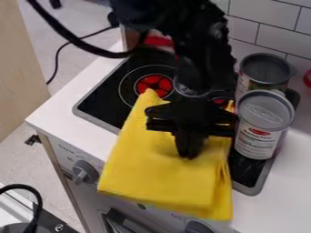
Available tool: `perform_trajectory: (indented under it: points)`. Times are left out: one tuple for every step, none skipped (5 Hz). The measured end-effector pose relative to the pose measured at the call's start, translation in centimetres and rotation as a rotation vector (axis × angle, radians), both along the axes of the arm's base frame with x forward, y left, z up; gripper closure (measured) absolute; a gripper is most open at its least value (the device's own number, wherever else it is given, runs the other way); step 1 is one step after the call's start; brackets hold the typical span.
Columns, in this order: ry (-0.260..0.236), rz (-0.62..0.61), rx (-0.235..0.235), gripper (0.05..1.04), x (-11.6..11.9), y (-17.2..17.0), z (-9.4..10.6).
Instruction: Put the yellow cloth on the right burner
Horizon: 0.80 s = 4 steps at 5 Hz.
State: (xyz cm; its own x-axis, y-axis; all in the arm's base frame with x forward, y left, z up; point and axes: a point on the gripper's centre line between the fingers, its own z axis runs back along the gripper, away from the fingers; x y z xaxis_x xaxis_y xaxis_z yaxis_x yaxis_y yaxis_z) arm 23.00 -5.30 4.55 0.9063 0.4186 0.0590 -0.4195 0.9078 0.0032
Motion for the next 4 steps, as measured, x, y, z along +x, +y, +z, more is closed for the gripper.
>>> perform_trajectory:
  points:
    - [-0.086,0.051,0.065,1.031,0.5,2.3,1.7]
    - [-0.091,0.128,0.095,1.031,0.9,4.6,2.2]
    - [-0.119,0.196,0.097,1.031,1.9,5.6,3.0]
    - [-0.09,0.208,0.05,1.031,2.2,5.6,4.1]
